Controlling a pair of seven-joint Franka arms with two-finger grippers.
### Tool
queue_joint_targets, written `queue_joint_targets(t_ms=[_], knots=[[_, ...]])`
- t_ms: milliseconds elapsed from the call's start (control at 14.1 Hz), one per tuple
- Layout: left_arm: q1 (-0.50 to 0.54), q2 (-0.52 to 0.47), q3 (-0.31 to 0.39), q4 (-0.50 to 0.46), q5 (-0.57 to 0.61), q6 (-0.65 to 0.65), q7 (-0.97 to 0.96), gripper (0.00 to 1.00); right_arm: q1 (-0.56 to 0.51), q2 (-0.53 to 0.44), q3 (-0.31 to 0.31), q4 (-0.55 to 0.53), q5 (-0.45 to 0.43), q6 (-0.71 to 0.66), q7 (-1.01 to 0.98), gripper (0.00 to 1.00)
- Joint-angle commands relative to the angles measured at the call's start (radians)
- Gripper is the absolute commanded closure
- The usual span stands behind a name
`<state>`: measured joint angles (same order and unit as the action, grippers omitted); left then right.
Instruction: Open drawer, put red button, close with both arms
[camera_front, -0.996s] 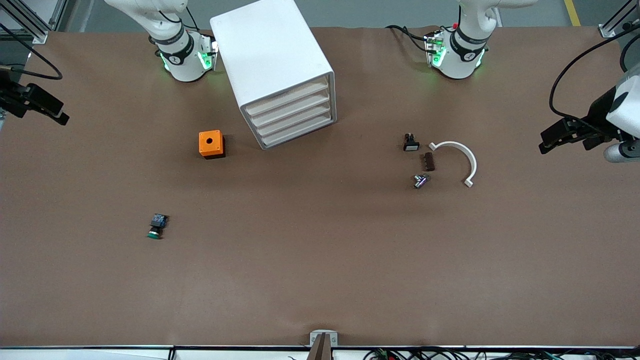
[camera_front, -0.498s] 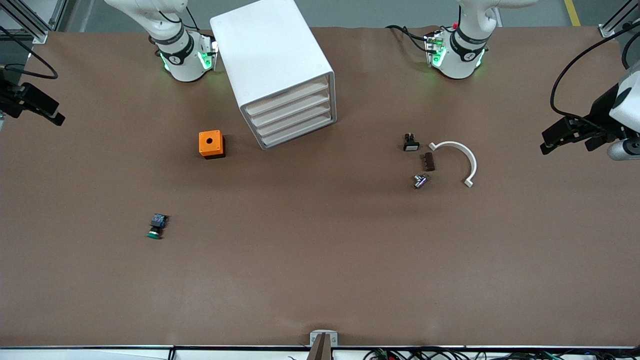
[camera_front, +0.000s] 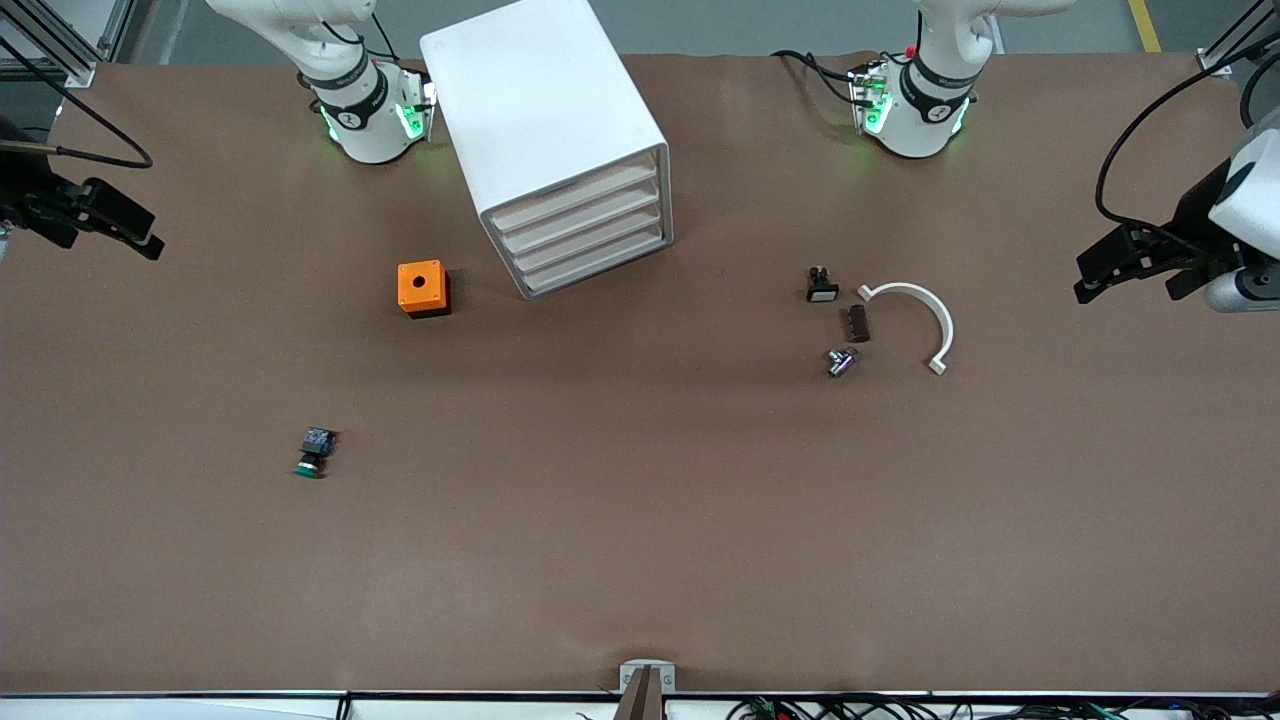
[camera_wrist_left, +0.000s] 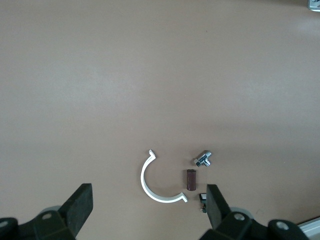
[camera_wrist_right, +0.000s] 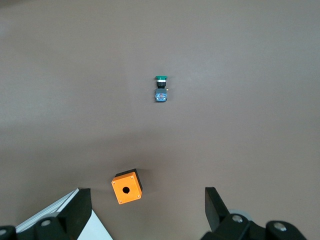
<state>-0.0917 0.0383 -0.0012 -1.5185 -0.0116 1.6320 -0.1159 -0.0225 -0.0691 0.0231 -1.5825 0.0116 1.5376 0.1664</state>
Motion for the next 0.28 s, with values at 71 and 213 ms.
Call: queue_joint_targets(t_ms=[71,213], knots=[[0.004,0.0,-0.005,0.017,0.016,-0.02,0.018,0.0,0.053,0.02,-0.063,0.035,-0.018,-0.01,0.012,0.0],[0.007,0.003,-0.005,0.018,0.016,-0.02,0.018,0.0,0.047,0.022,-0.063,0.035,-0.018,-0.008,0.012,0.0]])
